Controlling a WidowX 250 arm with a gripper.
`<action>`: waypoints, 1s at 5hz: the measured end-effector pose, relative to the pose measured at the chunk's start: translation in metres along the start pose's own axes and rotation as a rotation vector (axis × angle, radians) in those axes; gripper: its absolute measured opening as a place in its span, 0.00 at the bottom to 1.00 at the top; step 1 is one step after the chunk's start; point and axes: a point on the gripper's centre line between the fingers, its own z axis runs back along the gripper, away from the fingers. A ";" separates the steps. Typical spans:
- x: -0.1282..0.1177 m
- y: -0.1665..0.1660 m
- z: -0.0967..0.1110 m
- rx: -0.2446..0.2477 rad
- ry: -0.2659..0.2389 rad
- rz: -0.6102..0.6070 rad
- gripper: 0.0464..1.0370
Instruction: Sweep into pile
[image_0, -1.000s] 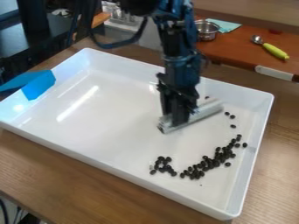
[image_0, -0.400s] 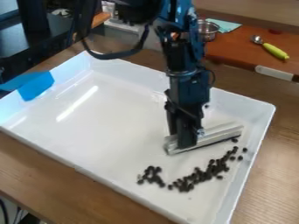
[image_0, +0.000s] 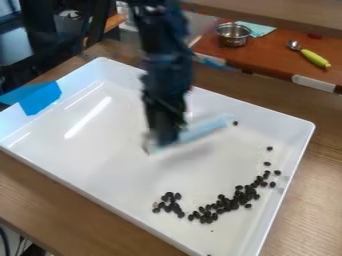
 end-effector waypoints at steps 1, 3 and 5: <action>-0.026 0.015 0.011 0.106 0.039 0.016 0.32; -0.051 0.004 -0.008 0.081 0.164 0.054 0.32; -0.046 -0.033 -0.027 0.035 0.196 0.057 0.32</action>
